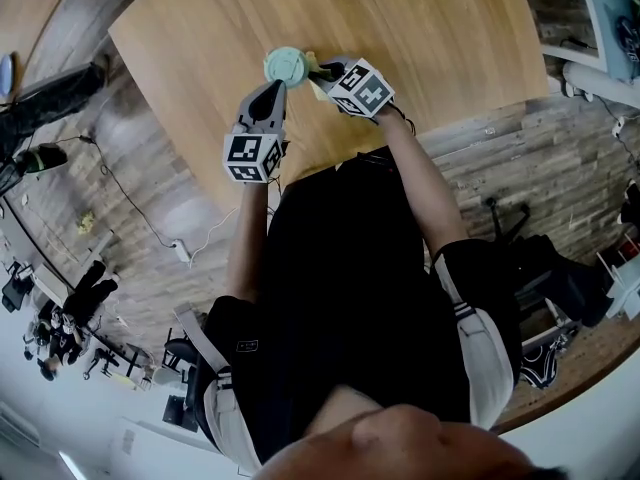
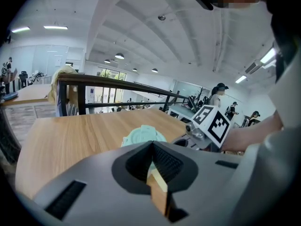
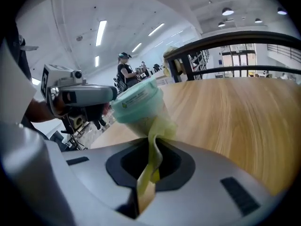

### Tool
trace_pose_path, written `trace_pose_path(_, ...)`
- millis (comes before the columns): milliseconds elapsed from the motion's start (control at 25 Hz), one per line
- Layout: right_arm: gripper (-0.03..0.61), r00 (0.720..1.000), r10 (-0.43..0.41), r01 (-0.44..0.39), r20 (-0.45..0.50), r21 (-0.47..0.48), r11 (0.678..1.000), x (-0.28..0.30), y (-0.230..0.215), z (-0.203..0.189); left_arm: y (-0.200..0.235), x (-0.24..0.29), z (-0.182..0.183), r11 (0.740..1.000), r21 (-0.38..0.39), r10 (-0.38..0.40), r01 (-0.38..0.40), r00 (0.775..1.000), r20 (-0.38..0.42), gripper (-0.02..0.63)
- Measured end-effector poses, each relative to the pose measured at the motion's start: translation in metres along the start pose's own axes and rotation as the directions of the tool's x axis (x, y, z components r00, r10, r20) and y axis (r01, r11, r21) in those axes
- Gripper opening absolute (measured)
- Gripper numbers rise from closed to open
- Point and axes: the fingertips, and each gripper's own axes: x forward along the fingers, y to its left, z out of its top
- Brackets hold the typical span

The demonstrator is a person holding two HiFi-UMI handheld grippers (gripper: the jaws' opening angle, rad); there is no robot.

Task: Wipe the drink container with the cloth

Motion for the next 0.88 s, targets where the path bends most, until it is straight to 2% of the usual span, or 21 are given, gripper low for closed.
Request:
trace_pose_path(280, 0.043, 0.996, -0.015, 0.018, -0.084, 0.028, 0.999, 0.026, -0.011, -0.035, -0.005, 0.001, -0.001, 1.000, 0.001, -0.005, 0.005, 1.000, 0.001, 0.023)
trace_pose_path(640, 0.043, 0.986, -0.039, 0.056, -0.161, 0.099, 0.994, 0.059, -0.027, -0.058, -0.001, 0.000, 0.002, 1.000, -0.011, -0.015, 0.016, 1.000, 0.005, 0.023)
trace_pose_path(880, 0.043, 0.991, -0.012, 0.022, -0.134, 0.075, 0.997, 0.055, -0.007, -0.053, -0.004, 0.001, 0.001, 0.999, -0.007, -0.032, 0.032, 0.999, 0.000, 0.023)
